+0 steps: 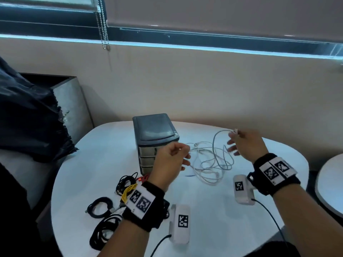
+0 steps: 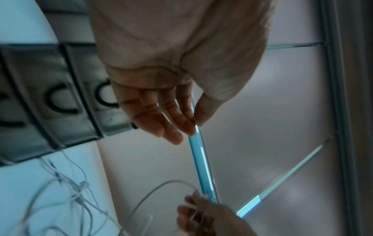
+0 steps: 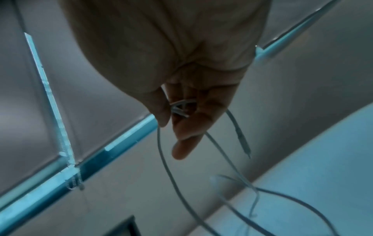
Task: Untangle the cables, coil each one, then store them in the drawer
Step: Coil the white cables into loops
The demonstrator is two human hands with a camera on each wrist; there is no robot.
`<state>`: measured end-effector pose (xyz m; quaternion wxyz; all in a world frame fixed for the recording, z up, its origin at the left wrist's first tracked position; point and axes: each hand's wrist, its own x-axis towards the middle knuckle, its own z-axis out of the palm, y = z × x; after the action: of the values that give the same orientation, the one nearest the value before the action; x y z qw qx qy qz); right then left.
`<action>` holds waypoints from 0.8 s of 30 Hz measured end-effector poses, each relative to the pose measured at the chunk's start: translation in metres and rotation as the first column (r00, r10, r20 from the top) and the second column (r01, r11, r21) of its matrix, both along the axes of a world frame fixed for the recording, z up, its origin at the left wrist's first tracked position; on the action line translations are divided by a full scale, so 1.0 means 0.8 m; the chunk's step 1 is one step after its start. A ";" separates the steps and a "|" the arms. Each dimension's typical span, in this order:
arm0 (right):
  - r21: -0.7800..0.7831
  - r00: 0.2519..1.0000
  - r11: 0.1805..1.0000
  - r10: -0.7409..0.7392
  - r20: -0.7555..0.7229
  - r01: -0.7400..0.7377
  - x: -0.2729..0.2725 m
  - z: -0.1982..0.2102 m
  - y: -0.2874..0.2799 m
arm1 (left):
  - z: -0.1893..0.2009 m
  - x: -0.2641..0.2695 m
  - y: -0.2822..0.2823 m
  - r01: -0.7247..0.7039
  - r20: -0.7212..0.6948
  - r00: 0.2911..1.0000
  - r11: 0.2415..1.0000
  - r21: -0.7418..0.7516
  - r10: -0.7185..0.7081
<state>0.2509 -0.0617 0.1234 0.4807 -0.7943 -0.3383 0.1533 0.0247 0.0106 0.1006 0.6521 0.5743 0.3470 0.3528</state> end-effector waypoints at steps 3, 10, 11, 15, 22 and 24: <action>0.097 0.991 0.988 0.119 0.062 -0.124 -0.027 0.042 -0.014 | 0.024 0.041 -0.001 0.088 -0.025 0.996 0.990 0.113 -0.085; 0.205 0.927 0.951 0.280 -0.249 -0.232 -0.069 0.079 -0.028 | 0.043 0.104 -0.036 0.395 -0.135 0.918 0.893 0.215 -0.374; 0.227 0.912 0.941 0.308 -0.271 -0.251 -0.068 0.081 -0.029 | 0.039 0.106 -0.037 0.369 -0.135 0.928 0.906 0.206 -0.347; 0.086 0.990 0.989 0.112 0.081 -0.119 -0.043 0.083 -0.035 | 0.015 0.089 -0.031 0.518 -0.268 0.841 0.842 0.151 -0.469; 0.026 0.852 0.997 0.049 0.522 -0.074 -0.042 0.064 -0.038 | 0.037 0.064 -0.021 0.276 -0.168 0.958 0.905 0.323 -0.232; 0.015 0.833 0.979 0.164 0.529 -0.202 -0.068 0.056 -0.038 | 0.046 0.067 -0.019 0.250 -0.165 0.966 0.881 0.401 -0.199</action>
<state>0.1968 -0.0922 0.1683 0.3806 -0.7525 -0.5362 -0.0361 0.0783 -0.0049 0.1378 0.5286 0.7569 0.2326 0.3058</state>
